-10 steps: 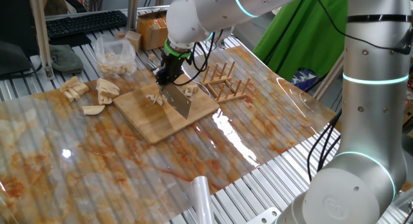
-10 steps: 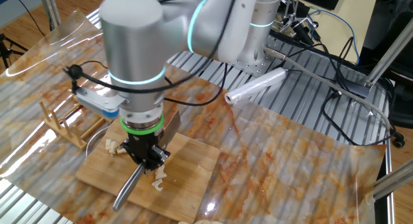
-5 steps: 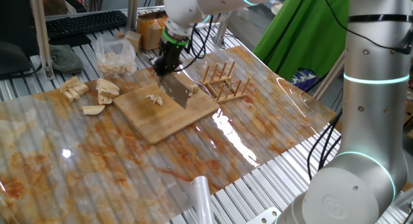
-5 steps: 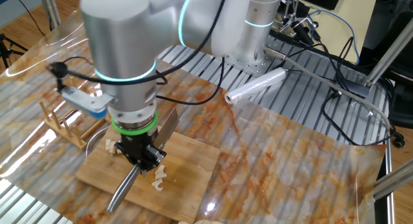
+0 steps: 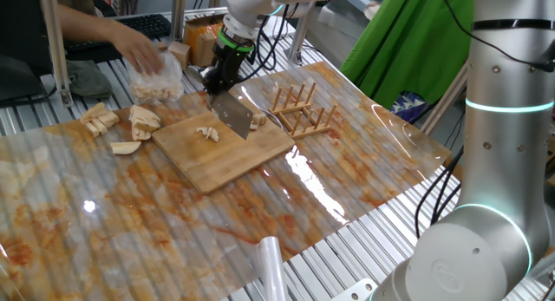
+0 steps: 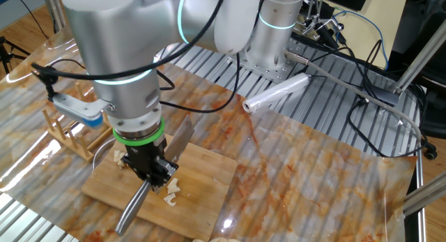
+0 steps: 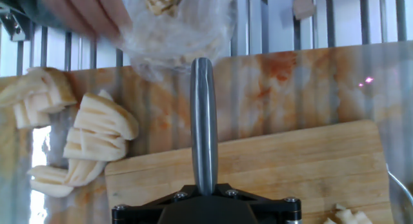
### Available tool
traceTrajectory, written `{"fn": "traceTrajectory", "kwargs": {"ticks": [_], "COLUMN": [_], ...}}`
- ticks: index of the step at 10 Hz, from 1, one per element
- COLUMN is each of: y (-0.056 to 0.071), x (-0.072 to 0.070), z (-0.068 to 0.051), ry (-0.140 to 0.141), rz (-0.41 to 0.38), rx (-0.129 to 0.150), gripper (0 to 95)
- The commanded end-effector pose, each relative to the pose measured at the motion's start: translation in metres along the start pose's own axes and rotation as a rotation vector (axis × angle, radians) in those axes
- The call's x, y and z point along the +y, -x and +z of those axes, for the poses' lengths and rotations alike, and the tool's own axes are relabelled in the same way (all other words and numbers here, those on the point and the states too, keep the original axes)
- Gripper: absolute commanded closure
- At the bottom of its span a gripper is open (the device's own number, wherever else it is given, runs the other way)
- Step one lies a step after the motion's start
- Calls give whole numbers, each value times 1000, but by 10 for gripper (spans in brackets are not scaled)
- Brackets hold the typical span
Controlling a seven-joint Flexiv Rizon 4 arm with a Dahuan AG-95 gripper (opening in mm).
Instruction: Slice the lotus root
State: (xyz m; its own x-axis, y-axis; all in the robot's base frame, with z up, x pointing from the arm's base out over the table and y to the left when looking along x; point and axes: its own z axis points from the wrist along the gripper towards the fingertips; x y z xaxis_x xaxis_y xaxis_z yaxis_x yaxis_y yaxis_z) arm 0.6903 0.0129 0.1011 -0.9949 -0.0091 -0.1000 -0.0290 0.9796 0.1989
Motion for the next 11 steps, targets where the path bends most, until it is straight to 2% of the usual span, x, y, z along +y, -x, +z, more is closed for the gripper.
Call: {"fn": "traceTrajectory", "kwargs": {"ticks": [1,2,3,4,6,8,9,11], "y": [3,6,6,6,6,6,6,6], "x": [-3,-6,-8,-8,-8,-8,-8,-8], "z": [-3,-7,-9,-10,-10,-9,-9,-9], "ry": [-19,-21,-35,-51,-57,-59,-64,-63], "rz": [19,42,43,54,72,72,65,57], "rx": [-2,-11,-42,-51,-83,-86,-103,-113], "gripper": [950,950,950,950,950,950,950,950]}}
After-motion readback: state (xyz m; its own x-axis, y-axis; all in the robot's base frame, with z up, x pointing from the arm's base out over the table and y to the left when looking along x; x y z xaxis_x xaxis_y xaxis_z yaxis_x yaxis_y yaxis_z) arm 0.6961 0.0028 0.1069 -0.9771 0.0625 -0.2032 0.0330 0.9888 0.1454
